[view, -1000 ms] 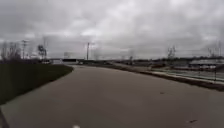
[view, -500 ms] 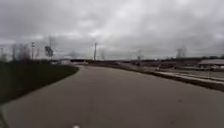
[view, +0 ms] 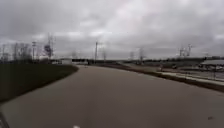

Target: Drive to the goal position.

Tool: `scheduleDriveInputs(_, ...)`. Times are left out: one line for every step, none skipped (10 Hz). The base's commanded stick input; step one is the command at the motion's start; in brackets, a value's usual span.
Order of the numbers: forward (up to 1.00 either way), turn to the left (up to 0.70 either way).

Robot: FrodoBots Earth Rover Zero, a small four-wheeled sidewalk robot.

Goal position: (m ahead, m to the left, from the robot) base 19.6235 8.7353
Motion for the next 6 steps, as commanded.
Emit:
scheduleDriveInputs(1.0,0.05)
scheduleDriveInputs(1.0,0.07)
scheduleDriveInputs(1.0,0.0)
scheduleDriveInputs(1.0,0.0)
scheduleDriveInputs(1.0,0.0)
scheduleDriveInputs(1.0,0.0)
